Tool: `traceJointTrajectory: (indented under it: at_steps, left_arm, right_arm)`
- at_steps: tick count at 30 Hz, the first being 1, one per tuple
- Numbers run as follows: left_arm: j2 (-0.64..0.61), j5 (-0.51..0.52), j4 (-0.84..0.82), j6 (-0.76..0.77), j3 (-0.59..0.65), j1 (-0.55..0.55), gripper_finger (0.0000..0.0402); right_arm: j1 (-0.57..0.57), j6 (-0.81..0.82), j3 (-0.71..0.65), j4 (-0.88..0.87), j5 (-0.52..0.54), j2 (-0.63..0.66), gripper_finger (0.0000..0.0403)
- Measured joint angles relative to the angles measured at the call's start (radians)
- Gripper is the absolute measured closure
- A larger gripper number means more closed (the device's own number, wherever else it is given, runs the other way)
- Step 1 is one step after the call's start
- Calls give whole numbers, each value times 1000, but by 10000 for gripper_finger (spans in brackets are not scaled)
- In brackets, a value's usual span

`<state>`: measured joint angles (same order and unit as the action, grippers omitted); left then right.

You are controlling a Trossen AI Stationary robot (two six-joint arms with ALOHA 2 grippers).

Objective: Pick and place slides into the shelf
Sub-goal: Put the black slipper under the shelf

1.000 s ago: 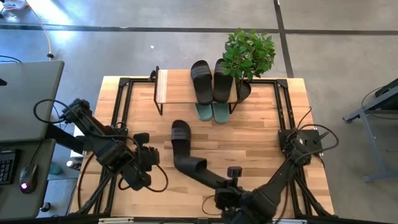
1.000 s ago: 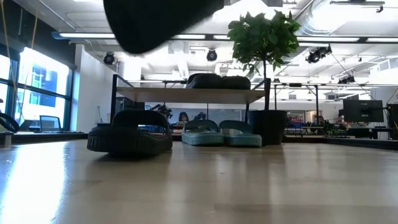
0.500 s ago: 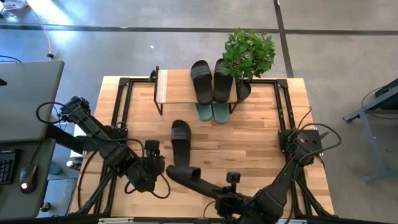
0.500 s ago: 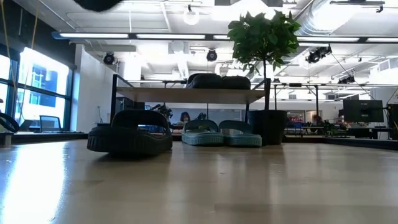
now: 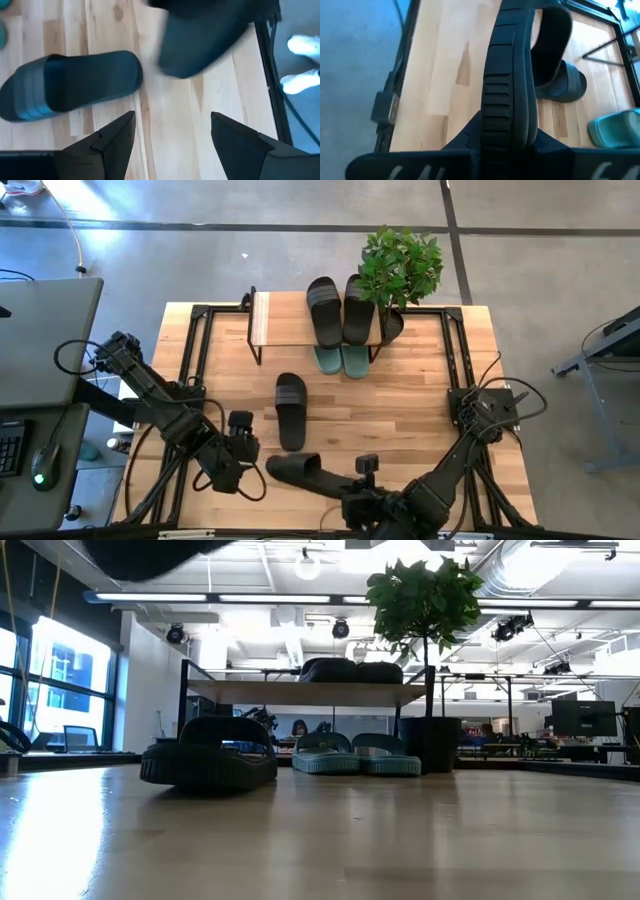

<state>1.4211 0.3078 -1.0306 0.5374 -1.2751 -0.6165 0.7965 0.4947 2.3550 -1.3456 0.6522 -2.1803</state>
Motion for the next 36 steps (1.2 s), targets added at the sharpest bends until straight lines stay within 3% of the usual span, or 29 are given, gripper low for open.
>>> traceJointTrajectory:
  at_steps: [6,15,36]
  left_arm:
    - [-70,65,66,-26,-1,1,198]
    - [-48,27,165,-137,-1,1,253]
    - [-29,20,279,-201,-1,0,263]
  right_arm:
    - [33,-25,0,54,36,0,366]
    - [12,-34,0,126,40,0,366]
    - [-48,-148,0,253,-39,0,367]
